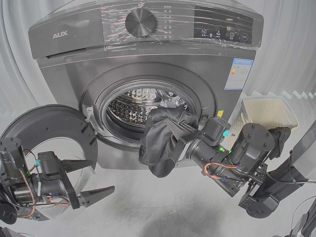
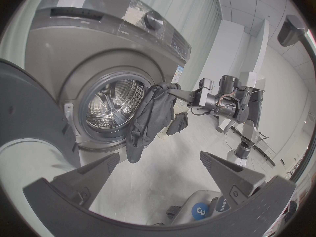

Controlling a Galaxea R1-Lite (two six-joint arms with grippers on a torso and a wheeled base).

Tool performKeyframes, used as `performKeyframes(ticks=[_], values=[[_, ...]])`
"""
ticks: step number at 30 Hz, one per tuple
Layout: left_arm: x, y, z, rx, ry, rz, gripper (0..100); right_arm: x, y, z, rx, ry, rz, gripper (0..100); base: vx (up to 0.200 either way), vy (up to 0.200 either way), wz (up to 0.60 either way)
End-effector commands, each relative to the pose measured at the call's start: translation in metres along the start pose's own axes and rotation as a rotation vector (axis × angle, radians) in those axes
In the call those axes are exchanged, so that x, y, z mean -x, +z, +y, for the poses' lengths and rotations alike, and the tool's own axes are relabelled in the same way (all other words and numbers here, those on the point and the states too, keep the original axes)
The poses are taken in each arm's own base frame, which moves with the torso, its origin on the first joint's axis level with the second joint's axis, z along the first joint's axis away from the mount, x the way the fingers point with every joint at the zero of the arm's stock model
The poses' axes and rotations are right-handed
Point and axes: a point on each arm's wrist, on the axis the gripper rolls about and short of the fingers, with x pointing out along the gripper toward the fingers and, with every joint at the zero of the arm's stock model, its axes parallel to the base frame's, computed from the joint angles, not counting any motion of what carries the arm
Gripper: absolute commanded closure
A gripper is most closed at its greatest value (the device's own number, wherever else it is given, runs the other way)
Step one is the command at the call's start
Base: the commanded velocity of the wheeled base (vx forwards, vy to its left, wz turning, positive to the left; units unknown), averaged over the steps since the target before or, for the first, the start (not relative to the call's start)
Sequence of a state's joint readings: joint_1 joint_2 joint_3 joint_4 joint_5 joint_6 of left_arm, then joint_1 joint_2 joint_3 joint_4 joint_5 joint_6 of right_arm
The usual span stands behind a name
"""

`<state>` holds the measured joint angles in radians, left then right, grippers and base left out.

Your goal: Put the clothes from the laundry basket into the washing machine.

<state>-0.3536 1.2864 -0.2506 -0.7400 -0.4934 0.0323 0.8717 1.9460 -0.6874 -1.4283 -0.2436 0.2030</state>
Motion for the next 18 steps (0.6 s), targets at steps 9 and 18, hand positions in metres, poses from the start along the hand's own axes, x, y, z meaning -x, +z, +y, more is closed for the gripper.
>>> performKeyframes(ticks=[9, 18], values=[[-0.074, -0.037, 0.021, 0.043, 0.003, 0.149, 0, 0.002, -0.002, -0.005, -0.004, 0.02, 0.0, 100, 0.0, 0.0, 0.0], [-0.097, -0.049, 0.021, 0.053, -0.043, 0.202, 0, 0.002, -0.003, -0.001, -0.005, 0.027, 0.001, 100, 0.0, 0.0, 0.0]])
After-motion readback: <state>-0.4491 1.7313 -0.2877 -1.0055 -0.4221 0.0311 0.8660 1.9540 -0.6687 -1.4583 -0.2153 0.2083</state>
